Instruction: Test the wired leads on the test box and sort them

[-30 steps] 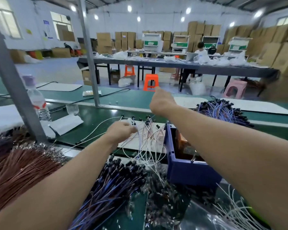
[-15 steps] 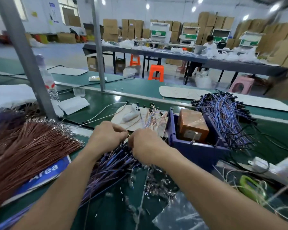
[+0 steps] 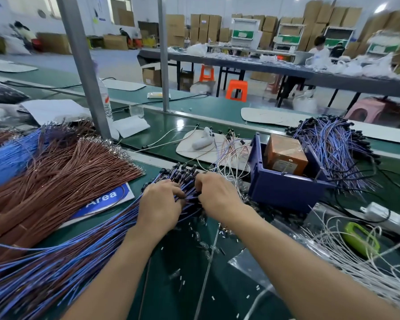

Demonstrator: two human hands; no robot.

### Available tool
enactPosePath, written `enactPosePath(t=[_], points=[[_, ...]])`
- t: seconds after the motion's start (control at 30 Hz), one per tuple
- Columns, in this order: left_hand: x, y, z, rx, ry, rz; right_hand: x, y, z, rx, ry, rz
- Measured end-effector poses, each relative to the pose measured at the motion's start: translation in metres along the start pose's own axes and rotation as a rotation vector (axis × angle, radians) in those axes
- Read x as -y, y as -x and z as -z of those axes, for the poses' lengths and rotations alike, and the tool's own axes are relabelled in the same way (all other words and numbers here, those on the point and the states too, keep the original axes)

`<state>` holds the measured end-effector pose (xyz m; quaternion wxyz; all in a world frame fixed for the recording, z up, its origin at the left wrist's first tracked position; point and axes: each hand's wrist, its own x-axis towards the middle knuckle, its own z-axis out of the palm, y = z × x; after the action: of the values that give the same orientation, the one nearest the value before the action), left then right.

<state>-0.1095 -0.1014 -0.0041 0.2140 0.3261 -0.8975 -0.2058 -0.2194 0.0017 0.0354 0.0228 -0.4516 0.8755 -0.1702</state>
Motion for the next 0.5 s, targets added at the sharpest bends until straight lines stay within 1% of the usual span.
enactPosePath(t=[0.1,0.2,0.27,0.37,0.5], points=[[0.0,0.001,-0.005,-0.075,0.036,0.01,-0.005,0.001,0.008,0.035,0.016,-0.031],[-0.003,0.001,-0.006,-0.075,0.109,0.047,-0.013,0.003,0.012,0.166,-0.032,-0.058],[-0.006,0.001,-0.005,-0.072,0.154,0.055,-0.015,0.006,0.01,0.238,0.001,-0.052],[-0.009,0.003,-0.003,-0.068,0.253,0.079,-0.016,0.013,0.007,0.17,-0.044,-0.067],[-0.008,0.007,-0.003,-0.092,0.341,0.071,-0.019,0.015,0.022,-0.053,-0.139,-0.111]])
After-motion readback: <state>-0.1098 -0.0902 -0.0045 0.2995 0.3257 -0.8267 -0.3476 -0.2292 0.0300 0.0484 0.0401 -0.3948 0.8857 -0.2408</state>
